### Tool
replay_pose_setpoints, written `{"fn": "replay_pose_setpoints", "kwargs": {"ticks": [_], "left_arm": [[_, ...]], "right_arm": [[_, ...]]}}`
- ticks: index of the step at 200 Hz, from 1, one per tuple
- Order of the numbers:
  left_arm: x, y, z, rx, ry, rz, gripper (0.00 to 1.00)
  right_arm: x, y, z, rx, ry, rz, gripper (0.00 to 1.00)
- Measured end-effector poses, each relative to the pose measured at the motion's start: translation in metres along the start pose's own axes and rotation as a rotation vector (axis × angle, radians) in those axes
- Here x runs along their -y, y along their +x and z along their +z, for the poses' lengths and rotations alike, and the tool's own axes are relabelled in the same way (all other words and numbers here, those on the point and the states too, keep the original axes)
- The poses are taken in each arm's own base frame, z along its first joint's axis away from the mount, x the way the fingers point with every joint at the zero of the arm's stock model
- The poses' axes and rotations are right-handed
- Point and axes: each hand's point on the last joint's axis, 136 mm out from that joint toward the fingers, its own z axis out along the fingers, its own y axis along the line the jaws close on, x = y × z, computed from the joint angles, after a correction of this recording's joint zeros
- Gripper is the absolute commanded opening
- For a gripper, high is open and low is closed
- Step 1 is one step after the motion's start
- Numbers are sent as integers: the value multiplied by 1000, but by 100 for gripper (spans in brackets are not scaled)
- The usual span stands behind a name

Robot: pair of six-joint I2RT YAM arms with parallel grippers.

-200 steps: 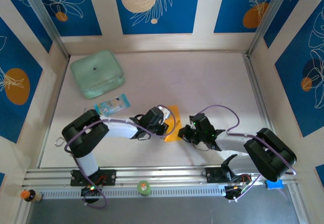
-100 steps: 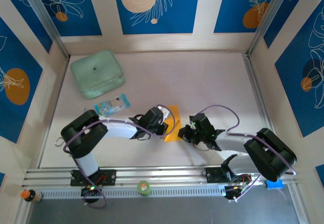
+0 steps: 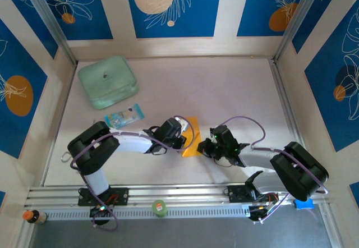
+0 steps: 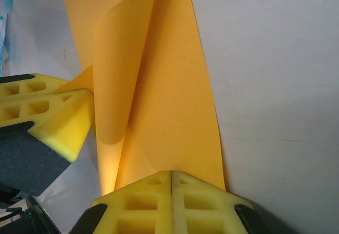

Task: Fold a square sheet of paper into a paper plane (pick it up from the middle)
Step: Fold the triangle a second time at the center of the table.

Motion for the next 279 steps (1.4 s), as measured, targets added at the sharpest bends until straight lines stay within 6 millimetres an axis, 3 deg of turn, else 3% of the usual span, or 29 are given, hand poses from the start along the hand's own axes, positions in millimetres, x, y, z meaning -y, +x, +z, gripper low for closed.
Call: {"fn": "replay_pose_setpoints", "kwargs": {"ticks": [117,158,218,279], "left_arm": [[2,-3,6,-23,8,-5,3],[2,-3,6,-22,8,-9,3],[3,-3,6,-23,15,-37,3],[4,-3,6,-25,22,-43,3]], "right_arm": [[0,-1,0,2,1,3,0],[5,-6,-9,-3,7,24,0],[-52,-36,-32,18,-153,-35,0],[-50,-18,4,-100,-116,-19,0]]}}
